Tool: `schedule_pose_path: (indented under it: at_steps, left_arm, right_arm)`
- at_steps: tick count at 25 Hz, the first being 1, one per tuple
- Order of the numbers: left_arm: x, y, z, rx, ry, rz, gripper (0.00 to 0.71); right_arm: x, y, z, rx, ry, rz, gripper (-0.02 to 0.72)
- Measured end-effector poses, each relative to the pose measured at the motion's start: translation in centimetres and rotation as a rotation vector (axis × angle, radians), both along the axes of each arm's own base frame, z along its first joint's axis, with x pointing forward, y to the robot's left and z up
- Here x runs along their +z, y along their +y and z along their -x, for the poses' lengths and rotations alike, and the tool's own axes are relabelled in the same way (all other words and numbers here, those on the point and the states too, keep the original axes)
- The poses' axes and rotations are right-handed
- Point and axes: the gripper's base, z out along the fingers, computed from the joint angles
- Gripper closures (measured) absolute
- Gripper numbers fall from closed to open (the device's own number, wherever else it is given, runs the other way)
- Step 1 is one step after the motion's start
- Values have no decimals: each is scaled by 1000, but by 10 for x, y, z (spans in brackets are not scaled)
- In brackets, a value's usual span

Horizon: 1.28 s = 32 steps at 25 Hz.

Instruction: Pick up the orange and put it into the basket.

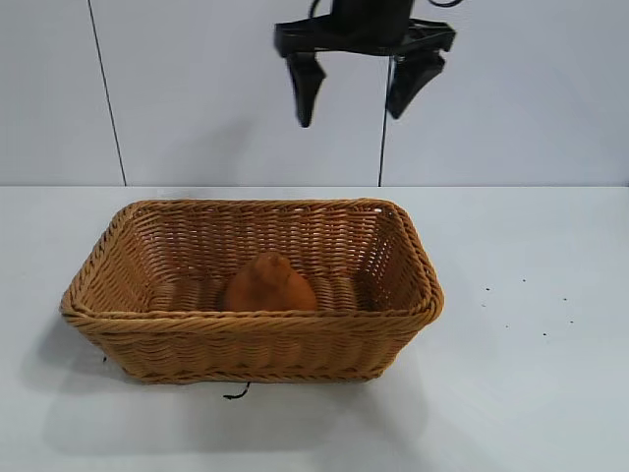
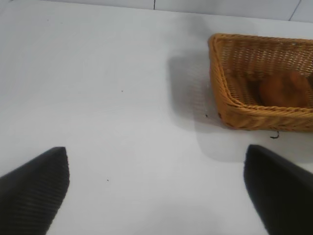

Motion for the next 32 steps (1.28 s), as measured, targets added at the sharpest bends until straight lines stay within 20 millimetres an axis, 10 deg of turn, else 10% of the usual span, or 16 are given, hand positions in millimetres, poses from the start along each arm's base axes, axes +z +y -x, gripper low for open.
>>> schedule_pose_path:
  at_steps: [6,14,32]
  left_arm:
    - [0,0,0,0,0,0,14]
    - [0,0,0,0,-1,0,14]
    - [0,0,0,0,-1,0,14]
  right_arm:
    - [-1,-44,-4,-96,5,-13,10]
    - [3,-47,37,-99,97,-21,10]
    - [6,-59,311,-45,193,-18,10]
